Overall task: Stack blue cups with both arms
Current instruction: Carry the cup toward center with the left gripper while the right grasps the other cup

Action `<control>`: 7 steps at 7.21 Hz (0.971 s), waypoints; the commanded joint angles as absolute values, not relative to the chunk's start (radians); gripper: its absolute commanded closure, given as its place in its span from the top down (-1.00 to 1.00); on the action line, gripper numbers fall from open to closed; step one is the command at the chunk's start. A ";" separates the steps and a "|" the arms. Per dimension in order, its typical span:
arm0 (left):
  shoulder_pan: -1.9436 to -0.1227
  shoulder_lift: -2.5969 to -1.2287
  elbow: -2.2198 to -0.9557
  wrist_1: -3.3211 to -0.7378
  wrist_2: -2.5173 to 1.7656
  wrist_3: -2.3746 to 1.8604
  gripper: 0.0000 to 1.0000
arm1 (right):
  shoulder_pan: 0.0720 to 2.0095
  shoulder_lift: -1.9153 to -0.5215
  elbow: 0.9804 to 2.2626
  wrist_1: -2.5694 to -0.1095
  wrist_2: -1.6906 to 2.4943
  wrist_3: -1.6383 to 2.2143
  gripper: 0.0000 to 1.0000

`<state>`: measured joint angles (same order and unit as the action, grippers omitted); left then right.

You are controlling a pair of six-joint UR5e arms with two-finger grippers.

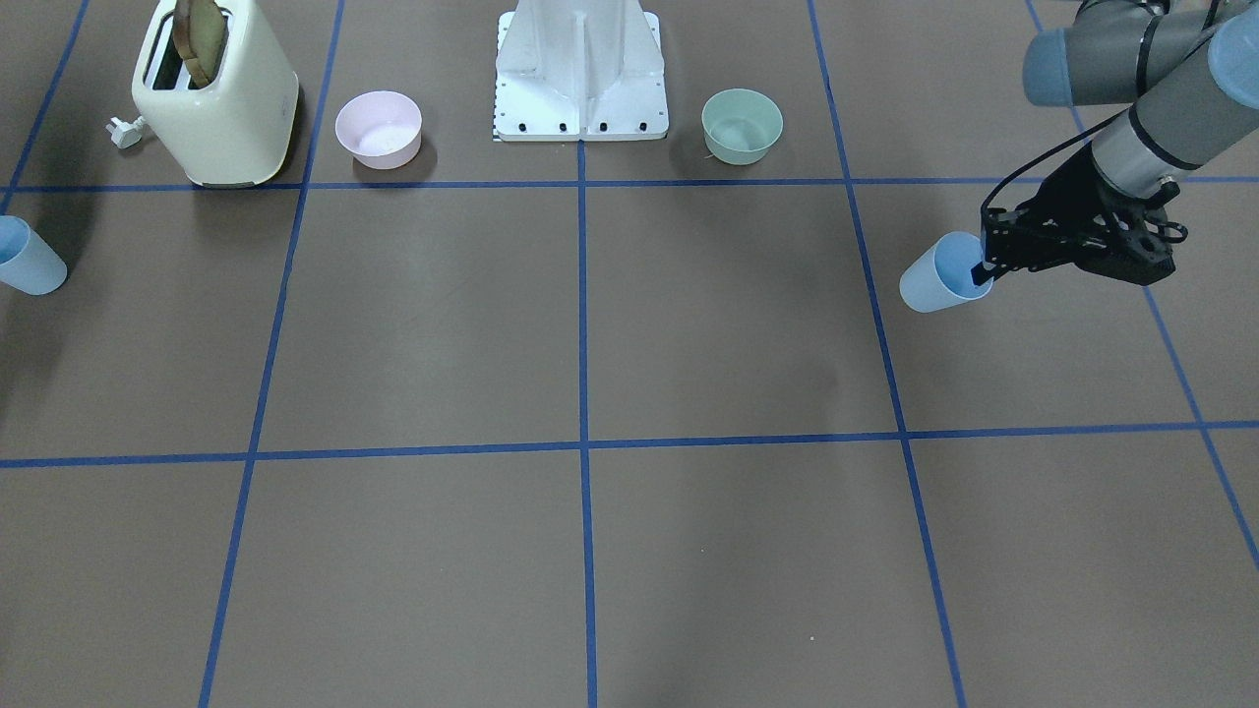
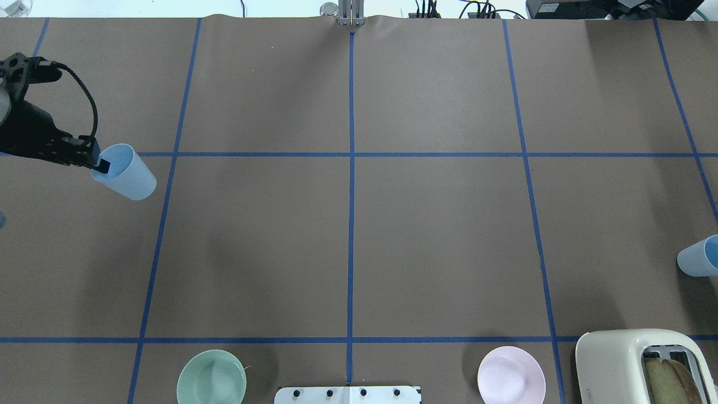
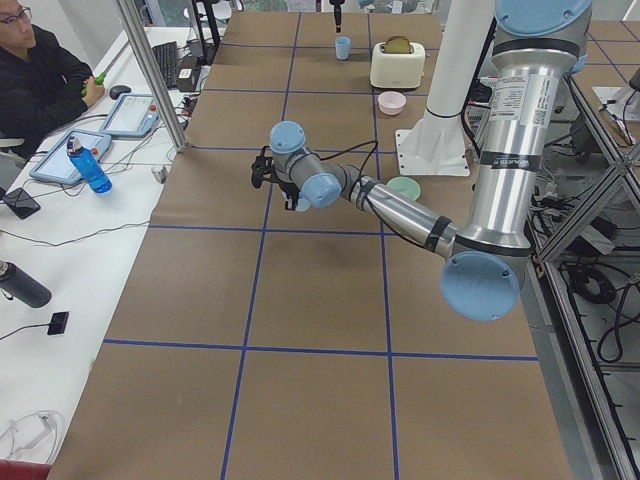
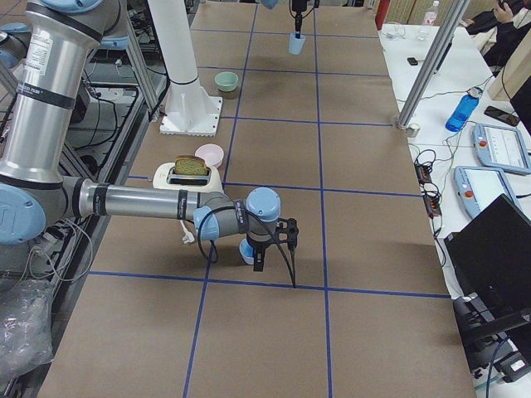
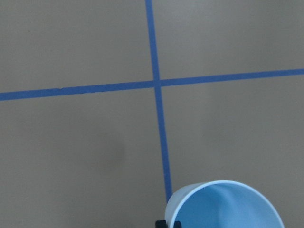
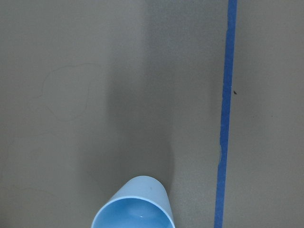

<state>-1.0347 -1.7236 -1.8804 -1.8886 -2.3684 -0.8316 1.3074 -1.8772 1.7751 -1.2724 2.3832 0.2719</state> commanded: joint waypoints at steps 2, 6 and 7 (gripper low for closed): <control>-1.016 -1.862 -1.878 -1.771 -2.368 -0.899 -1.00 | 1.281 -1.930 1.753 -1.171 2.373 0.282 1.00; -0.966 -1.948 -1.881 -1.713 -2.359 -0.983 -1.00 | 1.258 -1.913 1.698 -1.134 2.372 0.282 1.00; -0.966 -1.962 -1.879 -1.713 -2.359 -0.985 -1.00 | 1.250 -1.913 1.694 -1.134 2.361 0.282 1.00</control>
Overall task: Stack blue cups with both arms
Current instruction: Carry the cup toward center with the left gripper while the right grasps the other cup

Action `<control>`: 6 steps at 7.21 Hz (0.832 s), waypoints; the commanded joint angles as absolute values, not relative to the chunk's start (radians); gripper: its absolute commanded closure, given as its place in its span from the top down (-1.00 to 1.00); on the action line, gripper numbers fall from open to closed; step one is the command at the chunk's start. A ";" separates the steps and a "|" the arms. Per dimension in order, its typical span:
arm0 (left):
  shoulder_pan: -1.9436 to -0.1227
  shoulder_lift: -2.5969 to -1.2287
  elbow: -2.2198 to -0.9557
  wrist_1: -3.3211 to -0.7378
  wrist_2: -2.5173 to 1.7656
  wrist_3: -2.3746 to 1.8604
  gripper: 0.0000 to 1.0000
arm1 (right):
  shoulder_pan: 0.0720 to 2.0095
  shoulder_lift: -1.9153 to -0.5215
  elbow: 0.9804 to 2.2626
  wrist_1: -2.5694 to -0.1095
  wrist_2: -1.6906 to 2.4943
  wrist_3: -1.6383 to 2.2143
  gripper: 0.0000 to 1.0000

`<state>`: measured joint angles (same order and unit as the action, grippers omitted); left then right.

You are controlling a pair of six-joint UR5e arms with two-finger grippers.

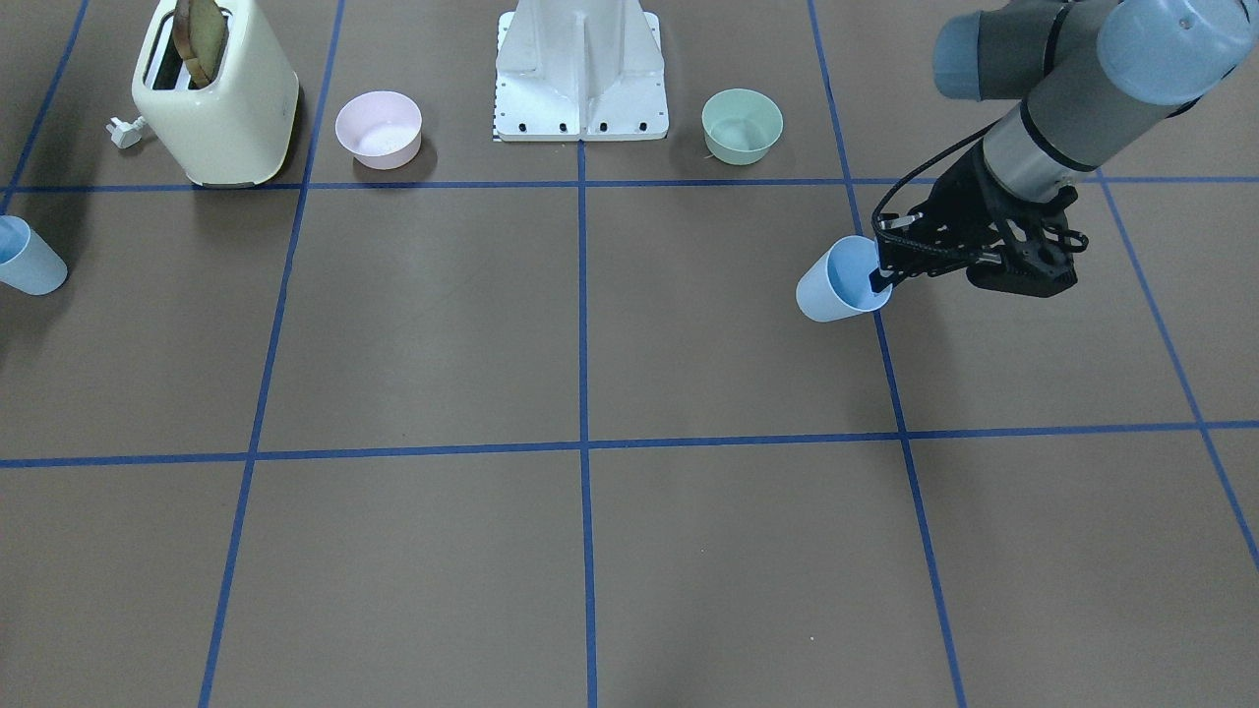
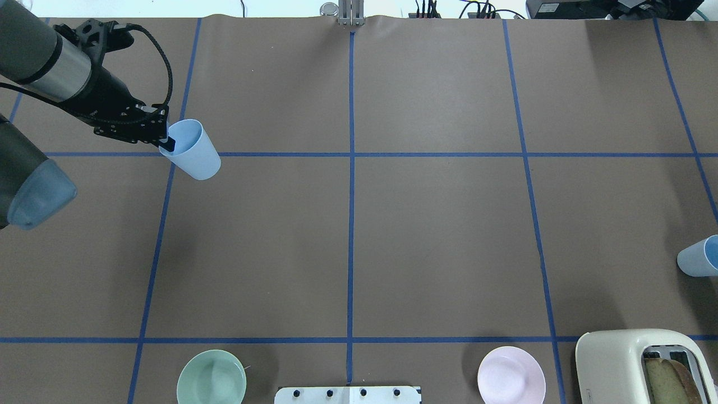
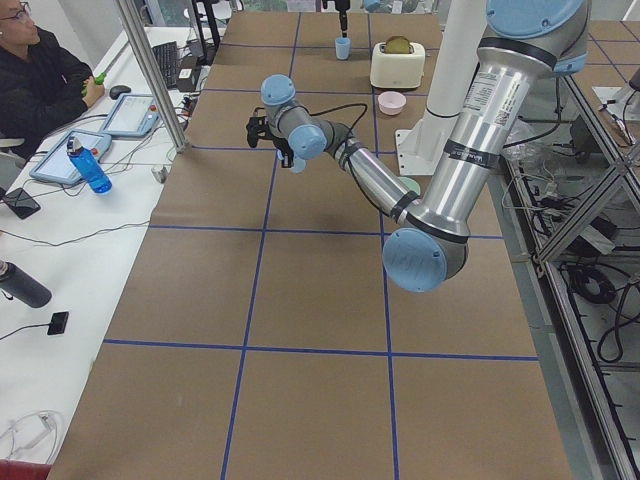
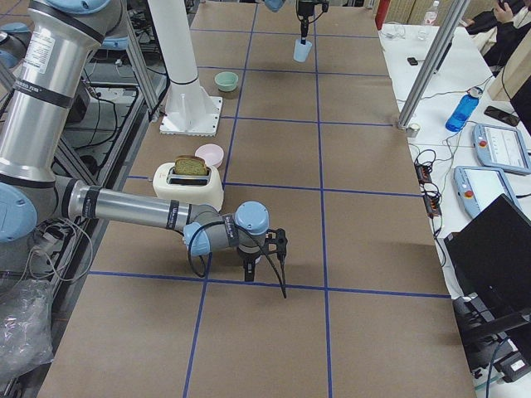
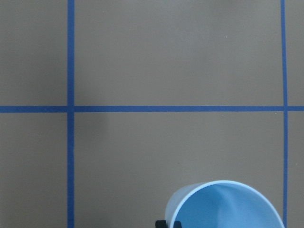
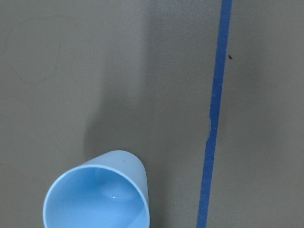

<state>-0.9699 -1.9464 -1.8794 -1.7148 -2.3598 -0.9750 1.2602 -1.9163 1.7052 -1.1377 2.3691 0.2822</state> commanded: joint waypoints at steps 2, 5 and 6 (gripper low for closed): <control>-0.916 -2.002 -1.871 -1.713 -2.353 -1.050 -1.00 | 1.229 -1.907 1.690 -1.129 2.350 0.285 1.00; -0.865 -2.052 -1.845 -1.712 -2.295 -1.100 -1.00 | 1.207 -1.907 1.620 -1.005 2.352 0.327 1.00; -0.865 -2.052 -1.845 -1.712 -2.295 -1.100 -1.00 | 1.207 -1.907 1.620 -0.997 2.353 0.348 0.84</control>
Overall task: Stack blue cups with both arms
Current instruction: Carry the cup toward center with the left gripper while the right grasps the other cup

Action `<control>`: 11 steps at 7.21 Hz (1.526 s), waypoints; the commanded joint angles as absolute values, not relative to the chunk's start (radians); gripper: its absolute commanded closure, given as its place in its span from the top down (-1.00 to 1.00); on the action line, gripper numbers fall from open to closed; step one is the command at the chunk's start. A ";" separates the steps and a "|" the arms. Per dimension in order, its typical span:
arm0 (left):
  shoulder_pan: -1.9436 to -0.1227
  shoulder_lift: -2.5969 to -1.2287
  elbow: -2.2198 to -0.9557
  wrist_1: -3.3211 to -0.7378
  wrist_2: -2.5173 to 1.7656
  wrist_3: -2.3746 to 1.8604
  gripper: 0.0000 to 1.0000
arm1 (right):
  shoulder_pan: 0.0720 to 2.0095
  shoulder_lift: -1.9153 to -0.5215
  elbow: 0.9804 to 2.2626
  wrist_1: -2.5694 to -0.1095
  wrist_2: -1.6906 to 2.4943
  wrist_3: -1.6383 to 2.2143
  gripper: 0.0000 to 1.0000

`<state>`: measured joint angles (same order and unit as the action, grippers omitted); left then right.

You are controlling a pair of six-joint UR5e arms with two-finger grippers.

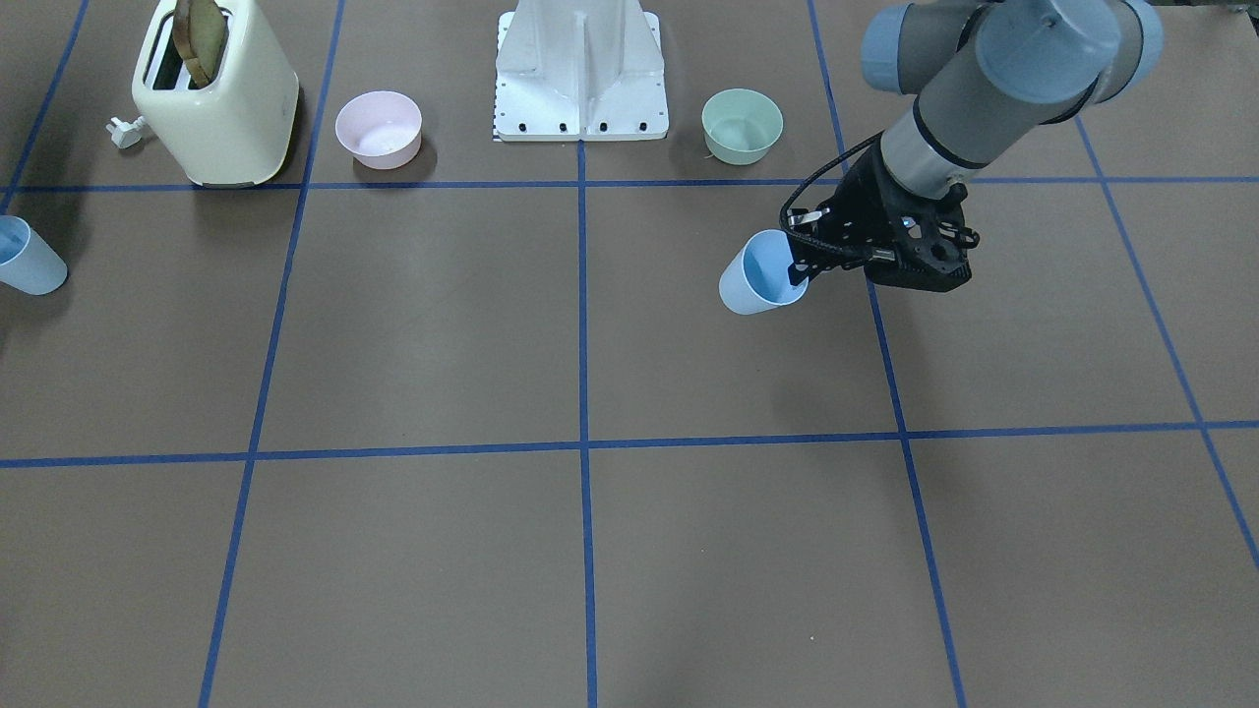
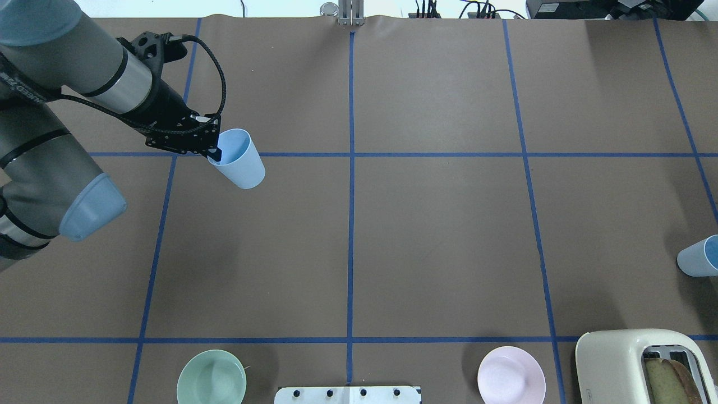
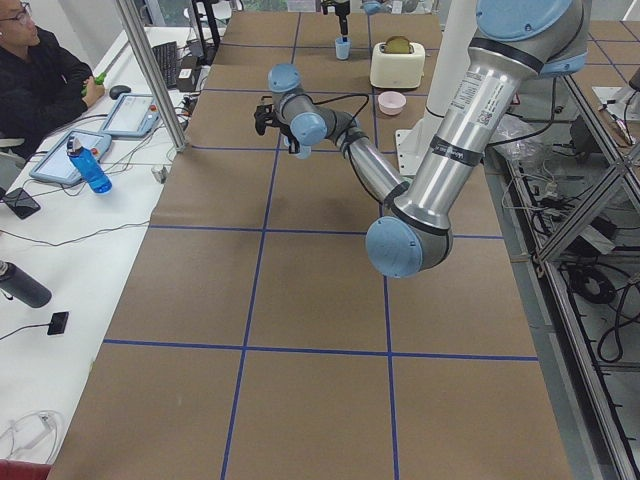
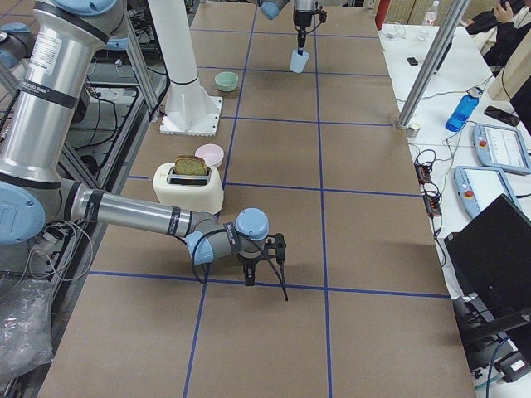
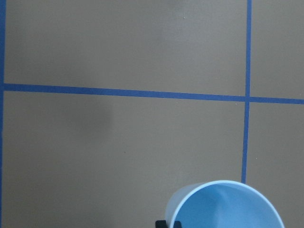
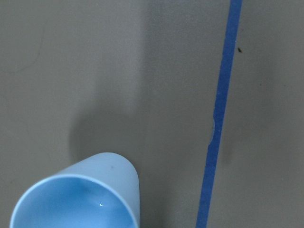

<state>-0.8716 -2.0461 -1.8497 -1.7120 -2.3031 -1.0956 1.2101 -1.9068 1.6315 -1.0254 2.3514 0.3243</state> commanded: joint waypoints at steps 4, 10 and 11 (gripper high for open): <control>-0.815 -2.105 -1.829 -1.712 -2.267 -1.166 -1.00 | 1.204 -1.875 1.620 -0.973 2.355 0.382 -1.00; -0.675 -2.232 -1.703 -1.715 -2.099 -1.268 -1.00 | 1.315 -1.663 1.730 -1.263 2.464 0.371 -1.00; -0.643 -2.249 -1.686 -1.721 -2.070 -1.288 -1.00 | 1.334 -1.601 1.758 -1.366 2.465 0.371 -1.00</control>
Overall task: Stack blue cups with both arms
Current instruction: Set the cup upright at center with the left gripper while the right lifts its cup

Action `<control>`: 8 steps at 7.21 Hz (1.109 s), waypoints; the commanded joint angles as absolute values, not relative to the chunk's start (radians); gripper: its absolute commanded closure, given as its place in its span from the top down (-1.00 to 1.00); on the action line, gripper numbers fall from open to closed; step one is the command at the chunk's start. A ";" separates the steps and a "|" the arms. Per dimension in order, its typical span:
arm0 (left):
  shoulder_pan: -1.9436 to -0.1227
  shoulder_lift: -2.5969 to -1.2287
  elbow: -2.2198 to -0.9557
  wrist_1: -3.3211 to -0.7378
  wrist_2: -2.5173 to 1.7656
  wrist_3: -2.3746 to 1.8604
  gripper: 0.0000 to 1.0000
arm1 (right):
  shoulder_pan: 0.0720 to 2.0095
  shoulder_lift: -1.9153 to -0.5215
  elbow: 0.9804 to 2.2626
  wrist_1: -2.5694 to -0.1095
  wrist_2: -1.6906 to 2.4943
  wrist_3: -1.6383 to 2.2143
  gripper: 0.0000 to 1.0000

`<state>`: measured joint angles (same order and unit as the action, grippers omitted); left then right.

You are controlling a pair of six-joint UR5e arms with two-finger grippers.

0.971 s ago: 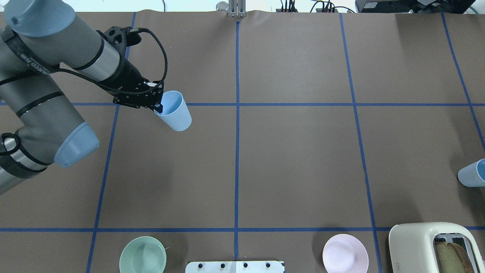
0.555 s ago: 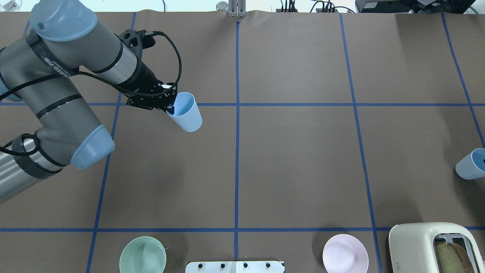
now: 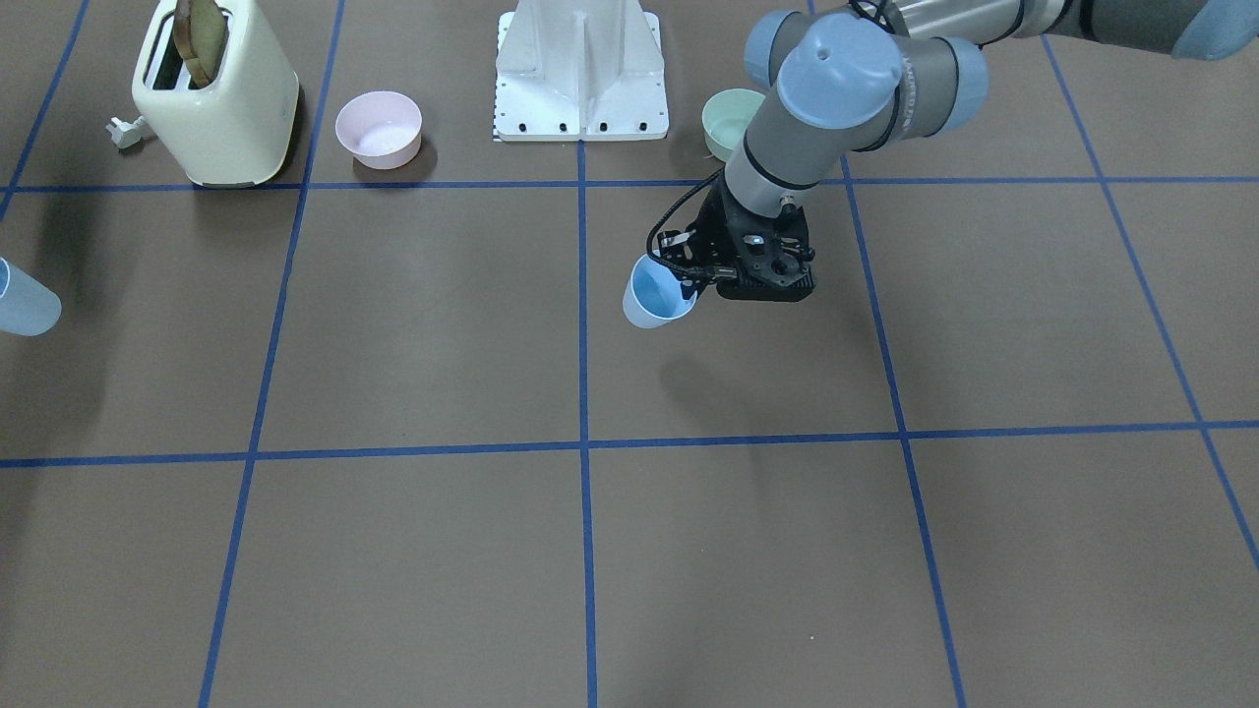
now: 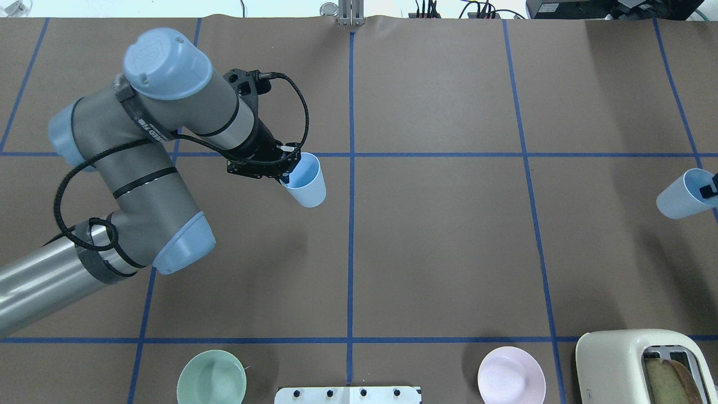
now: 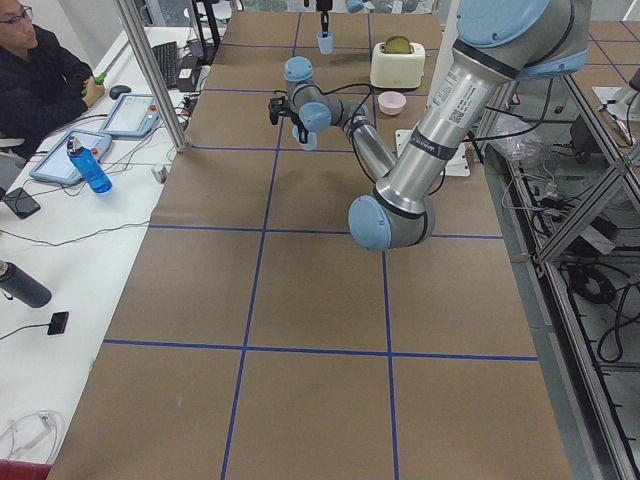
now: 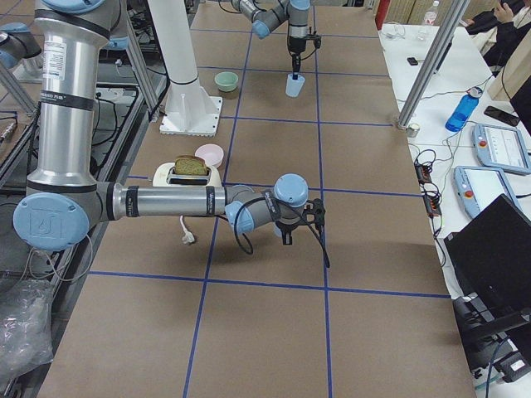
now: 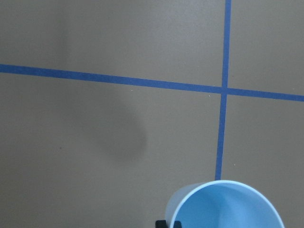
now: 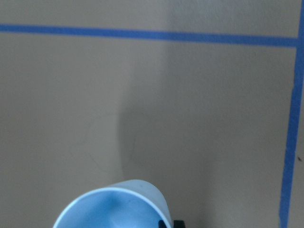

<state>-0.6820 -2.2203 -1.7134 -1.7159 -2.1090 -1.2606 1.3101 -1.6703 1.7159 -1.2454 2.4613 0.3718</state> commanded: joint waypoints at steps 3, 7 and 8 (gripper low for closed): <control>-0.585 -2.296 -1.622 -1.727 -2.007 -1.315 -1.00 | 1.358 -1.372 1.769 -1.614 2.461 0.373 -1.00; -0.552 -2.316 -1.574 -1.758 -1.976 -1.327 -1.00 | 1.374 -1.195 1.775 -1.827 2.459 0.373 -1.00; -0.545 -2.316 -1.574 -1.761 -1.958 -1.330 -1.00 | 1.373 -1.192 1.773 -1.827 2.460 0.374 -1.00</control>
